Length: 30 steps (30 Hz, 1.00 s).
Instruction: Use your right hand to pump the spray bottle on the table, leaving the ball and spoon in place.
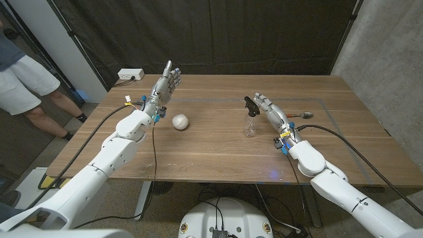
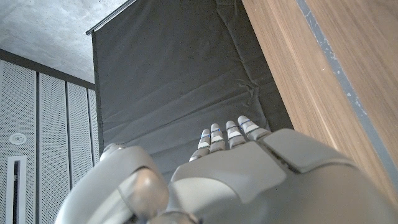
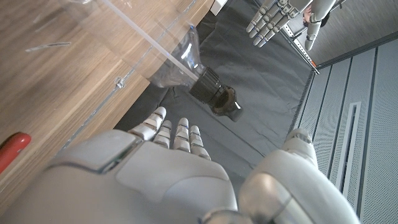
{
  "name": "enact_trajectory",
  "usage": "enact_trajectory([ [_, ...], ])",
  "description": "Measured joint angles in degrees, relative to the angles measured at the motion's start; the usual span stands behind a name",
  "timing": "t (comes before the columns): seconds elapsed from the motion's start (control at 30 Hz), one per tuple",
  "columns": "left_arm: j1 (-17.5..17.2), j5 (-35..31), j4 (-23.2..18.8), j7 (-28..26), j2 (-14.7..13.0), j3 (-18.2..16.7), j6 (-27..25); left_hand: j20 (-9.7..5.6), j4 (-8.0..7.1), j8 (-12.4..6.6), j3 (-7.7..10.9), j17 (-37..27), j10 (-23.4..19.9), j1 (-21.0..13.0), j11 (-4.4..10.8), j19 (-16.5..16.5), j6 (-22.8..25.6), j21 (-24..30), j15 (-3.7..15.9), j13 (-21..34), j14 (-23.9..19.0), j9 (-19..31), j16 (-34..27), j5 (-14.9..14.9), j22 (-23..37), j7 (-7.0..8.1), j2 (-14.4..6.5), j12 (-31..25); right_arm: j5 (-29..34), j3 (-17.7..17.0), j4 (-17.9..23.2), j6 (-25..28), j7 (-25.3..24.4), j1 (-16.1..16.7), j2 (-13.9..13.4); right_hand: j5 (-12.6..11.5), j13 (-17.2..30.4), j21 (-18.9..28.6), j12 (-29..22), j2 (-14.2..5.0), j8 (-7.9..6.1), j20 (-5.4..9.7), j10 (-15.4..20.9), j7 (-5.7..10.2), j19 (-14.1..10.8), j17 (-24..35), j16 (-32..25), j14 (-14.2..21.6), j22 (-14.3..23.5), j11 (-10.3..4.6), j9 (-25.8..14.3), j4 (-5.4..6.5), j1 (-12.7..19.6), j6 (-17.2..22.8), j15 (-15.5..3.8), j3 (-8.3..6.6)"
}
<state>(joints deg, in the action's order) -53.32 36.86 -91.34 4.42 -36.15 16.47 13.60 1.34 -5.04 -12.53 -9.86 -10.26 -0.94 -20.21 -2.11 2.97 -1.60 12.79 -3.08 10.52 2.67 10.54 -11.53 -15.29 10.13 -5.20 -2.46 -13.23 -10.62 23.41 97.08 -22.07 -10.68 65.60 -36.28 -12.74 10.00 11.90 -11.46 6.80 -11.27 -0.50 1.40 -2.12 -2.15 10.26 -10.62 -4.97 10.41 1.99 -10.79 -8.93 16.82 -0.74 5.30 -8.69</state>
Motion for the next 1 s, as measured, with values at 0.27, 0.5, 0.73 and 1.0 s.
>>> enact_trajectory([
  [0.27,1.8,0.4,1.9,2.5,-0.2,0.3,0.1,0.00,0.00,0.00,0.00,0.0,-0.1,0.0,0.05,0.0,0.1,0.0,0.22,0.0,-0.2,0.0,0.0,0.0,0.0,0.08,0.0,0.0,2.7,1.0,0.2,1.4,-3.3,0.1,1.3,-0.6,0.0,0.0,0.0,-0.27,0.00,0.08,-0.1,0.30,-0.7,0.0,0.0,0.2,0.0,-0.40,0.0,0.00,1.3,-0.3,-0.18,0.00],
  [0.5,3.4,0.5,3.6,4.4,-0.2,0.8,0.1,-0.01,0.00,0.00,0.00,0.0,-0.1,-0.2,0.05,0.0,0.1,0.0,0.22,0.0,-0.2,0.0,0.0,0.0,0.0,0.08,-0.2,0.0,4.5,2.2,0.1,2.6,-5.0,-0.2,2.3,-0.6,0.0,0.0,0.0,-0.28,0.00,0.09,-0.1,0.30,-0.7,0.0,0.0,0.5,0.0,-0.39,0.0,0.00,1.8,-0.3,0.11,0.00],
  [0.73,4.2,0.5,4.3,5.1,-0.2,0.9,0.0,-0.01,-0.01,0.00,0.00,0.0,-0.1,-0.6,0.05,0.0,0.1,0.0,0.42,0.0,-0.4,0.0,0.0,0.0,0.0,0.08,-0.6,0.0,5.8,3.2,-0.4,3.3,-6.1,-0.8,3.0,-0.6,0.0,0.0,0.0,-0.50,0.00,-0.32,-0.2,0.29,-1.1,0.0,0.0,0.5,0.0,-0.52,0.0,0.00,2.0,-0.3,0.11,0.00],
  [1.0,4.5,0.5,4.5,5.8,-0.7,0.9,-0.3,0.21,-0.01,0.00,0.00,0.0,0.0,-0.6,0.06,-0.2,0.4,0.0,0.30,0.0,-0.5,0.0,0.0,0.0,0.0,0.39,-0.6,0.0,6.9,4.3,-2.0,3.5,-6.8,-1.7,4.2,-0.8,0.0,0.0,0.0,-0.50,0.00,-0.33,-0.4,0.61,-1.1,0.0,0.0,0.5,0.0,-0.69,0.0,0.00,2.6,-0.6,0.11,0.00],
])
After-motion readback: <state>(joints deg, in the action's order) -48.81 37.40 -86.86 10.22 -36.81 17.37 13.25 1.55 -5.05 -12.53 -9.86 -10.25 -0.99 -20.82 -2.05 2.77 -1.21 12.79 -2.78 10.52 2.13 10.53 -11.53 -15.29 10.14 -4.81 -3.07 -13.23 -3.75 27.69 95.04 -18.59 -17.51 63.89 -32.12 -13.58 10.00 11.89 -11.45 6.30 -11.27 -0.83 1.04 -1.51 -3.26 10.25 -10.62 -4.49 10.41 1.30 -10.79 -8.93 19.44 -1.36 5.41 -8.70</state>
